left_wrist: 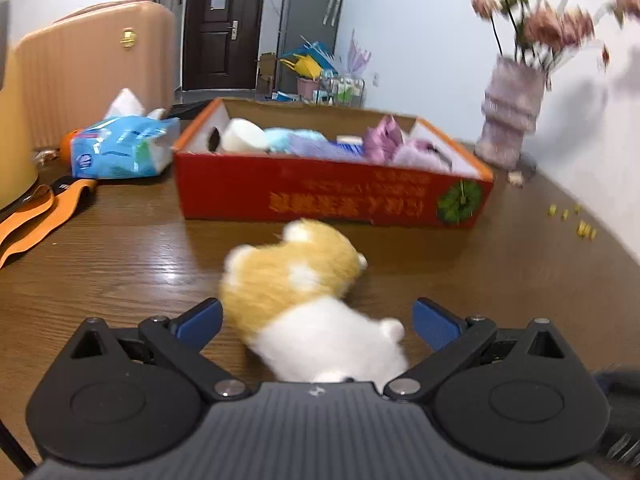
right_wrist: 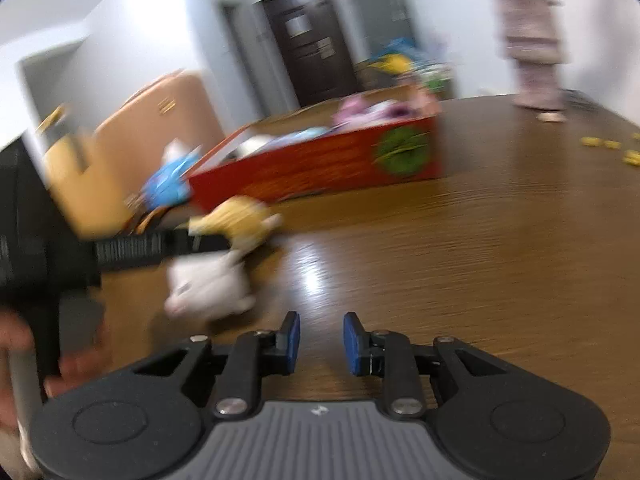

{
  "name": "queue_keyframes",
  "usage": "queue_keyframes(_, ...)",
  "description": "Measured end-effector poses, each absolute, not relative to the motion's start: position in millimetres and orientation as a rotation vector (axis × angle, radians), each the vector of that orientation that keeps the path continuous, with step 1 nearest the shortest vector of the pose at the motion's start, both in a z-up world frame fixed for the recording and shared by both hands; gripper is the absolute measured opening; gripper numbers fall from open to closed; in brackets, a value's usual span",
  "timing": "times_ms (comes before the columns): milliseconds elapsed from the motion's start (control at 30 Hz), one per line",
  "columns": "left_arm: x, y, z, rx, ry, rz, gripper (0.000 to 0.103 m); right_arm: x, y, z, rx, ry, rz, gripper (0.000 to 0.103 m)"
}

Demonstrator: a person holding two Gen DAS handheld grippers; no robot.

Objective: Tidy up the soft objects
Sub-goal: 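Close the right tool on the plush toy while the left tool closes beside it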

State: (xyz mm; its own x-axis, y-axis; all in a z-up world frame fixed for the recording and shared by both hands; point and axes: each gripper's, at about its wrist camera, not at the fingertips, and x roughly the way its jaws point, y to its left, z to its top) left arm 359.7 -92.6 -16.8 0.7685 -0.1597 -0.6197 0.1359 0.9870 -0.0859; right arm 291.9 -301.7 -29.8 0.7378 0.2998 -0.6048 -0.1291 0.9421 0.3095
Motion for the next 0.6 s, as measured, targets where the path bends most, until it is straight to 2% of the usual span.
queue_keyframes(167, 344.5, -80.0, -27.0, 0.015, 0.657, -0.140, 0.103, 294.6, -307.8, -21.5, 0.226, 0.665, 0.194, 0.035)
queue_keyframes(467, 323.1, 20.6, -20.1, -0.068, 0.625, 0.037, 0.103, 333.2, -264.5, -10.8, 0.169, 0.635, 0.352, 0.036)
queue_keyframes(600, 323.9, 41.7, -9.6, -0.165, 0.595, 0.028, 0.102, 357.9, -231.8, -6.5, 0.156, 0.620, 0.473, 0.048)
